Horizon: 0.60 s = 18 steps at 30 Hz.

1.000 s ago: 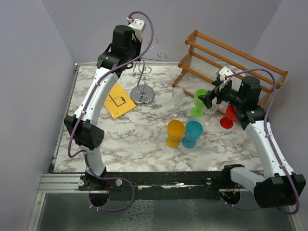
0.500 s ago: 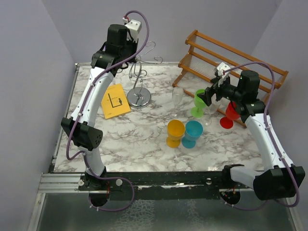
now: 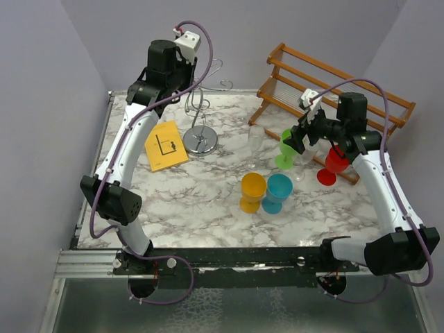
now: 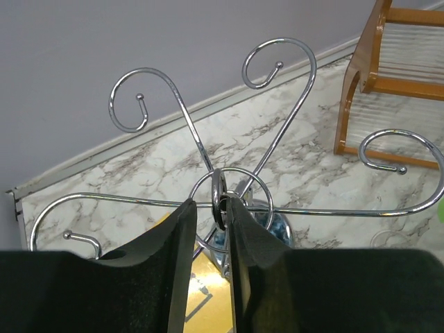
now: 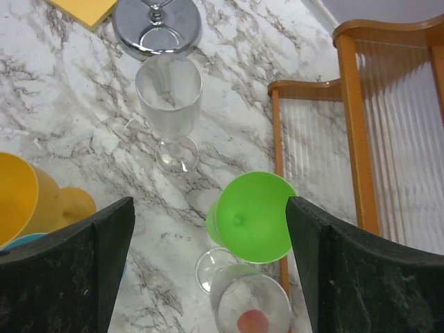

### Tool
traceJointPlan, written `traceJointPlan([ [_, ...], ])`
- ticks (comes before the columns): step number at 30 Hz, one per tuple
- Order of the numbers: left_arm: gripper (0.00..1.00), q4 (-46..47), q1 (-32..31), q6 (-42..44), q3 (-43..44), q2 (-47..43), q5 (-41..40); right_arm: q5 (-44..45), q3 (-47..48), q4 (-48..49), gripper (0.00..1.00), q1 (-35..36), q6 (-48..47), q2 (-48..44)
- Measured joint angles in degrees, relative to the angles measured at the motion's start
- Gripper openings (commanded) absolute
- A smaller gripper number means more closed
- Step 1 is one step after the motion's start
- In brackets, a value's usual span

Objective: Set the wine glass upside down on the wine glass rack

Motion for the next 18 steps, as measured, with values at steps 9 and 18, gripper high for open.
traceJointPlan([
  [9,0.46,2.71,0.11,1.31,-0.20,-0.31,0.42,3.41,3.43,0.55,0.71,6.21,4.57,6.84],
  [18,0.79,3.43,0.17,1.75,-0.24,-1.95,1.66,10.34,12.07,0.68,0.57,13.40,6.99,15.43],
])
